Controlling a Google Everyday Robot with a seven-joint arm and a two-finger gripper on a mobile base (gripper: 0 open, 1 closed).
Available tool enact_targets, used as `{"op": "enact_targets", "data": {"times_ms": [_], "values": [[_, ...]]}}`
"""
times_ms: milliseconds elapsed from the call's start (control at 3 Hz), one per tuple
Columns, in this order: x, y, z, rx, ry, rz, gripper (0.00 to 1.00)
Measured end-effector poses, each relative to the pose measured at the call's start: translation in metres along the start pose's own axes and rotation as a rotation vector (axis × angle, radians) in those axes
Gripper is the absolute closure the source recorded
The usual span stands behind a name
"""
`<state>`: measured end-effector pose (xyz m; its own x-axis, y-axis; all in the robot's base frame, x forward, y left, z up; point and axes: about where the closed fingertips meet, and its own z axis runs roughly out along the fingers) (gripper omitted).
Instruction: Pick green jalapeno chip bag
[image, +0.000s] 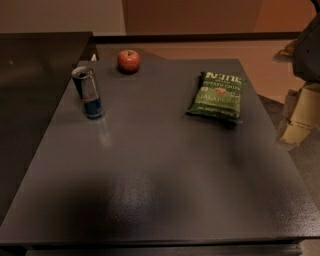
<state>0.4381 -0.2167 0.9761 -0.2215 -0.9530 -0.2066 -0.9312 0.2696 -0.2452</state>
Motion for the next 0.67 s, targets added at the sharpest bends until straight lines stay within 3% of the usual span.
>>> {"op": "enact_targets", "data": {"times_ms": [333,667], "values": [[0.0000,0.0000,0.0000,0.000,0.000,0.000,0.00],[-0.0028,-0.0093,0.0033,0.019,-0.009,0.067,0.00]]}}
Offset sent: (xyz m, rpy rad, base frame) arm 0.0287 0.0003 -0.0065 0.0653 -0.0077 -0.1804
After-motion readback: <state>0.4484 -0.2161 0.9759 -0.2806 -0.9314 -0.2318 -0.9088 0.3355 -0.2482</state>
